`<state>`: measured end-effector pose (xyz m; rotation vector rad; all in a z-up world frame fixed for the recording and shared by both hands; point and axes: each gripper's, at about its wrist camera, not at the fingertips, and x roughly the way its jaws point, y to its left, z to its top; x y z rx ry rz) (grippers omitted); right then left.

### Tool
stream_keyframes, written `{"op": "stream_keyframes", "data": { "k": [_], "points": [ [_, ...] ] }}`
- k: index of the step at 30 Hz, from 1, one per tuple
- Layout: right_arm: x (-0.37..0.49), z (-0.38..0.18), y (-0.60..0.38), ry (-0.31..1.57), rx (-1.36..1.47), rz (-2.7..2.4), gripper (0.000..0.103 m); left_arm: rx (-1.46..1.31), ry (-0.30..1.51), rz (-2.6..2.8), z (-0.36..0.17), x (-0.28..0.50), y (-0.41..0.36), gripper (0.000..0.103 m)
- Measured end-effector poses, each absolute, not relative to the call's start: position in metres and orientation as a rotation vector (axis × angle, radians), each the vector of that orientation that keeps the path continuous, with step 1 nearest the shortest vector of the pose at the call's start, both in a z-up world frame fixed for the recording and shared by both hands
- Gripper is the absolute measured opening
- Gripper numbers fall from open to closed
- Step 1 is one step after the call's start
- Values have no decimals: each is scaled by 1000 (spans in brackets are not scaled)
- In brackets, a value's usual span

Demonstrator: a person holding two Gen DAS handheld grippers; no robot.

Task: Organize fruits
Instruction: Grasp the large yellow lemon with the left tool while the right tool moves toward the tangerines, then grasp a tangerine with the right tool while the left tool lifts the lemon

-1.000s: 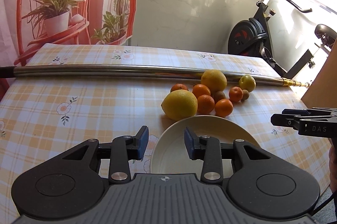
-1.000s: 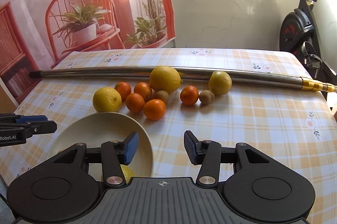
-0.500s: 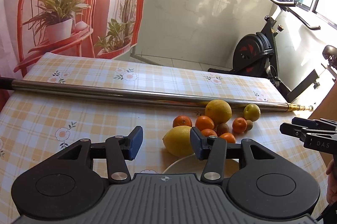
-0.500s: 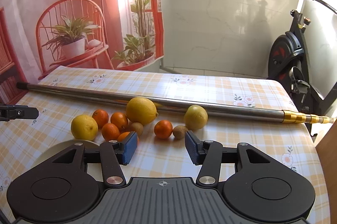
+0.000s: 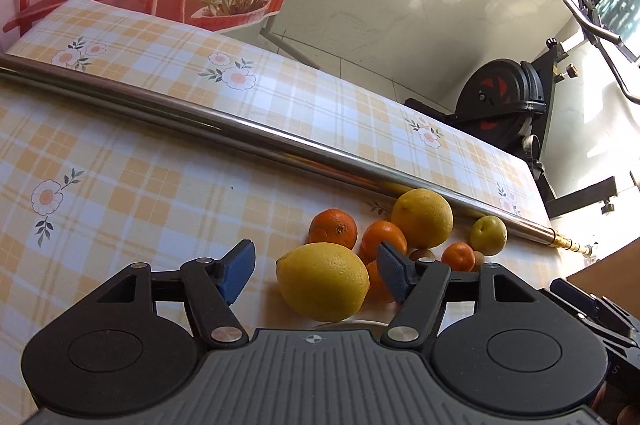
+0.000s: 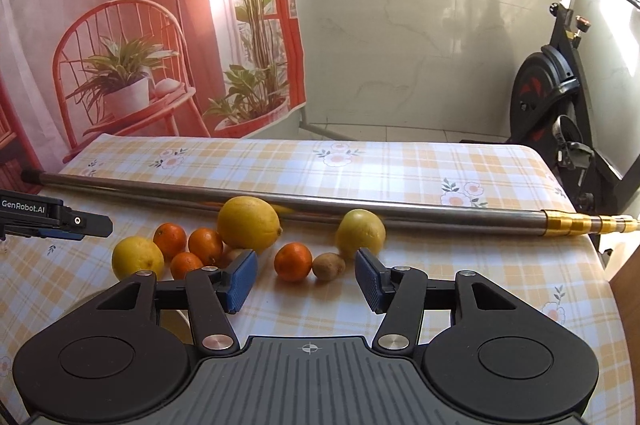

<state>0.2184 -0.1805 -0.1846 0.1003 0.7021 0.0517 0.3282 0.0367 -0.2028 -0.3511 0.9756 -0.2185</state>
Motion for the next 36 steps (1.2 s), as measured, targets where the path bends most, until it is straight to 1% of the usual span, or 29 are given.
{"op": "stream_keyframes", "data": {
  "k": [9, 17, 20, 21, 23, 33, 36],
  "points": [
    [219, -196, -190, 726, 138, 46, 51, -495, 1081, -190, -227, 345, 31, 71],
    [220, -201, -194, 742, 161, 39, 51, -464, 1129, -172, -246, 349, 17, 72],
    [221, -202, -194, 753, 164, 39, 51, -449, 1113, -186, -249, 349, 11, 72],
    [221, -203, -195, 756, 165, 40, 51, -442, 1108, -188, -248, 349, 10, 71],
    [220, -205, -195, 760, 167, 38, 51, -426, 1092, -182, -248, 347, 9, 63],
    [224, -209, -194, 765, 150, 31, 50, -328, 992, -257, -228, 330, 16, 63],
    [233, -209, -191, 749, 95, 85, 46, -292, 947, -275, -217, 321, 19, 63]
  ]
}}
